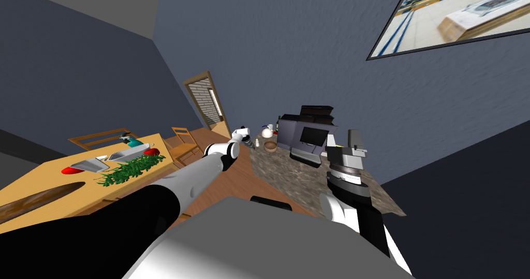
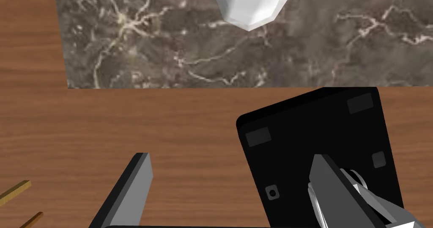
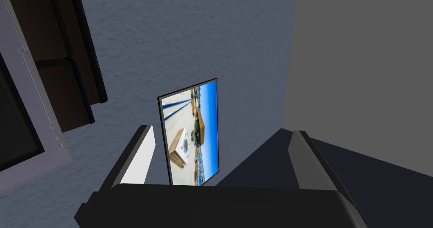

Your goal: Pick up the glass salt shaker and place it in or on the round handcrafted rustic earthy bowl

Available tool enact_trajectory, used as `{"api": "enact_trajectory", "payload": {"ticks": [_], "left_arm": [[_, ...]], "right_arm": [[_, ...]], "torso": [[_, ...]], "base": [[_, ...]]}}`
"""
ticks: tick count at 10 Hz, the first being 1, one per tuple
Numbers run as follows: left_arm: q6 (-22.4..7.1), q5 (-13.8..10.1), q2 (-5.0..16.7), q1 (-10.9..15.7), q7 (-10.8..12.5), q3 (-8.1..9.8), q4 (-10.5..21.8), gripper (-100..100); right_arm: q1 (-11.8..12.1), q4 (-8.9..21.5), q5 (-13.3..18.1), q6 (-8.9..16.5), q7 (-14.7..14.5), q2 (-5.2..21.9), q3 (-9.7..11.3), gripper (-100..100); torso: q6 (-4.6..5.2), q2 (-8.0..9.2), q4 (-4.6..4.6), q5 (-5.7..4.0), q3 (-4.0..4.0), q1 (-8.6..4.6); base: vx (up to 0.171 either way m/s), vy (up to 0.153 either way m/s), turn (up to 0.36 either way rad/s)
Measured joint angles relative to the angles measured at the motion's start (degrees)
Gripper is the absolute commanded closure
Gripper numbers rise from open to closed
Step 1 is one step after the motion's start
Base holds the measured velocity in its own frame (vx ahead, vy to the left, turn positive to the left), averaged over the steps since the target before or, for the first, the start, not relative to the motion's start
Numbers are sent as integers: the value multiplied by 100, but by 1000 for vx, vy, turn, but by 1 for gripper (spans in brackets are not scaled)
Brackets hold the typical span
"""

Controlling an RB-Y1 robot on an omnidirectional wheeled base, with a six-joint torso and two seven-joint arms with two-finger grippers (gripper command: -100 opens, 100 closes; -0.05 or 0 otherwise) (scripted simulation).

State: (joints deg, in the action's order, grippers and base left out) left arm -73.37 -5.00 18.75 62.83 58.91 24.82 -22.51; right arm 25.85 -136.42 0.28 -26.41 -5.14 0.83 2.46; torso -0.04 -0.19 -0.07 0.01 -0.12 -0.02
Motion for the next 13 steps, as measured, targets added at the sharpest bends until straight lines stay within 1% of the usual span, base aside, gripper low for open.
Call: {"api": "enact_trajectory", "payload": {"ticks": [2, 3, 4, 5, 7, 9, 10, 11, 12, 13], "left_arm": [[-289, 6, -124, -235, 29, -8, -446, -100], [-310, 3, -119, -238, 24, -5, -581, -100], [-473, -32, -247, -431, 18, -55, -1153, -100], [-445, -56, -246, -365, 4, -81, -1143, -100], [-254, -73, -187, -224, -21, -85, -825, -100], [-296, -214, -319, -312, -64, -292, -1228, -100], [-227, -249, -315, -248, -81, -338, -1135, -100], [-166, -313, -334, -246, -107, -428, -1195, -100], [-156, -322, -337, -246, -114, -440, -1209, 0], [-157, -321, -337, -246, -113, -438, -1207, -100]], "right_arm": [[0, 0, 0, 0, 0, 0, 0, 0], [-1, 0, 0, 0, 0, 0, 0, 0], [0, 0, 0, 0, 0, 0, 0, 0], [0, 0, 0, 0, 0, 0, 0, 0], [0, 0, 0, 0, 0, 0, 0, 0], [1, 0, 0, 0, 0, 0, 0, 0], [0, 0, 0, 0, 0, 0, 0, 0], [1, 0, 0, 0, 0, 0, 0, 0], [0, 0, 0, 0, 0, 0, 0, 0], [0, 0, 0, 0, 0, 0, 0, 0]], "torso": [[0, 14, 4, -1, 9, 0], [0, 18, 6, -1, 11, 1], [1, 8, 4, -2, 6, -5], [1, 0, 2, -3, 1, -7], [0, 11, 3, 0, 6, 1], [2, -22, -3, -5, -11, -18], [1, -21, -4, -5, -12, -16], [1, -20, -3, -3, -11, -11], [0, -5, -2, -2, -4, -4], [0, 7, 2, -1, 4, 0]], "base": [[-3, -4, 0], [37, -15, -6], [54, -19, -2], [29, -8, 0], [36, -9, 7], [110, -46, 16], [88, -25, 34], [42, -12, 9], [8, -3, -2], [36, -11, 13]]}}
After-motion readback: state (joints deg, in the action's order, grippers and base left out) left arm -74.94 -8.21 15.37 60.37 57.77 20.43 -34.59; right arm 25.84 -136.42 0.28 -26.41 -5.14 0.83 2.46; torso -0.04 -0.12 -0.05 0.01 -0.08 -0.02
